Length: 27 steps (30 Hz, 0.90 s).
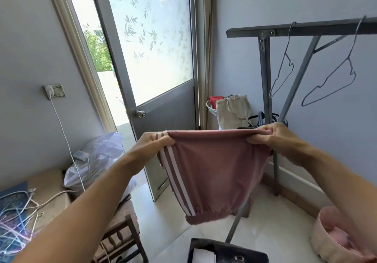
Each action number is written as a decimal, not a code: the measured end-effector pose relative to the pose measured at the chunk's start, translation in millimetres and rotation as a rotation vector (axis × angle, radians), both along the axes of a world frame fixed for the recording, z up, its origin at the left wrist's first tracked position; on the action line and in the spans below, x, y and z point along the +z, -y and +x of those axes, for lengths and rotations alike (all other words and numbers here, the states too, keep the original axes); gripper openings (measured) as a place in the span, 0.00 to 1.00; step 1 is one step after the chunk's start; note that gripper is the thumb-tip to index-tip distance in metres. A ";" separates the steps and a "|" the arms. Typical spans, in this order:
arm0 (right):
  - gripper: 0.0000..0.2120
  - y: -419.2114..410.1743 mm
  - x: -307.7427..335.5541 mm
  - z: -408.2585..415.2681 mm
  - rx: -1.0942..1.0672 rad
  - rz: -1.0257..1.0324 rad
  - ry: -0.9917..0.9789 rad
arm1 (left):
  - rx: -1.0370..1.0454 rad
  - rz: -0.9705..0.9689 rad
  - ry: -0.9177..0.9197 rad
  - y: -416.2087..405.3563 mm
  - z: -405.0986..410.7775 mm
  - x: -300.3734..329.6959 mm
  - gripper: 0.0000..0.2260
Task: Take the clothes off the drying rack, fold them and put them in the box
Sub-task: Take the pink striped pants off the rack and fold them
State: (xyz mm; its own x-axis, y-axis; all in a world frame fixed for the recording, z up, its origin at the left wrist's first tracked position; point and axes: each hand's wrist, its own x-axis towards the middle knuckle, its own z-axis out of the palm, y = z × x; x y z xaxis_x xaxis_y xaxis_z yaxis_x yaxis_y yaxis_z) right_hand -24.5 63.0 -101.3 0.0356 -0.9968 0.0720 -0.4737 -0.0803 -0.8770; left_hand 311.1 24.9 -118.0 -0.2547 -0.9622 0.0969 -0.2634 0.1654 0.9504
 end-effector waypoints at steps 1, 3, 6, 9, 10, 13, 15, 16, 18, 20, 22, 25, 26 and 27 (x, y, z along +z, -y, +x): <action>0.05 -0.4 -1.1 1.2 0.003 0.015 0.131 | 0.018 0.111 -0.162 -0.9 -2.1 -1.6 0.14; 0.08 0.2 -2.9 7.7 0.012 0.048 0.343 | 0.060 0.242 -0.320 -3.9 -10.8 -3.5 0.11; 0.11 -0.4 1.8 24.3 -0.037 0.073 0.463 | 0.202 0.382 -0.394 -0.7 -20.7 -6.2 0.16; 0.14 0.6 6.8 32.9 -0.164 0.089 0.505 | 0.087 0.550 -0.556 1.7 -21.6 -5.2 0.29; 0.14 1.0 8.5 34.1 -0.190 0.099 0.545 | 0.022 0.563 -0.629 1.7 -19.6 -6.7 0.31; 0.13 -0.5 11.6 34.4 -0.247 0.105 0.675 | -0.176 0.518 -0.760 -2.7 -9.5 -20.3 0.33; 0.12 -0.8 12.0 31.3 -0.280 0.088 0.664 | -0.254 0.520 -0.628 -13.5 -10.2 -34.4 0.33; 0.12 0.8 10.8 29.4 -0.304 0.070 0.645 | -0.266 0.538 -0.544 -18.1 -12.9 -41.6 0.31; 0.11 3.7 9.2 26.8 -0.321 0.050 0.616 | -0.222 0.551 -0.469 -25.5 -21.0 -47.4 0.22; 0.11 1.2 12.8 26.3 -0.363 0.066 0.658 | -0.132 0.520 -0.522 -29.2 -30.3 -42.6 0.15; 0.15 -1.3 12.1 20.4 -0.248 0.089 0.993 | -0.028 0.477 -0.591 -27.9 -36.5 -31.5 0.16; 0.28 -17.6 -7.7 13.5 0.030 0.175 1.148 | 0.054 0.461 -0.617 -24.1 -41.6 -19.0 0.15; 0.23 -22.4 -17.8 16.1 0.071 0.216 1.031 | 0.069 0.467 -0.616 -23.8 -42.0 -16.8 0.13; 0.18 -25.2 -27.2 19.2 0.078 0.253 0.907 | 0.087 0.476 -0.614 -22.9 -42.1 -16.1 0.11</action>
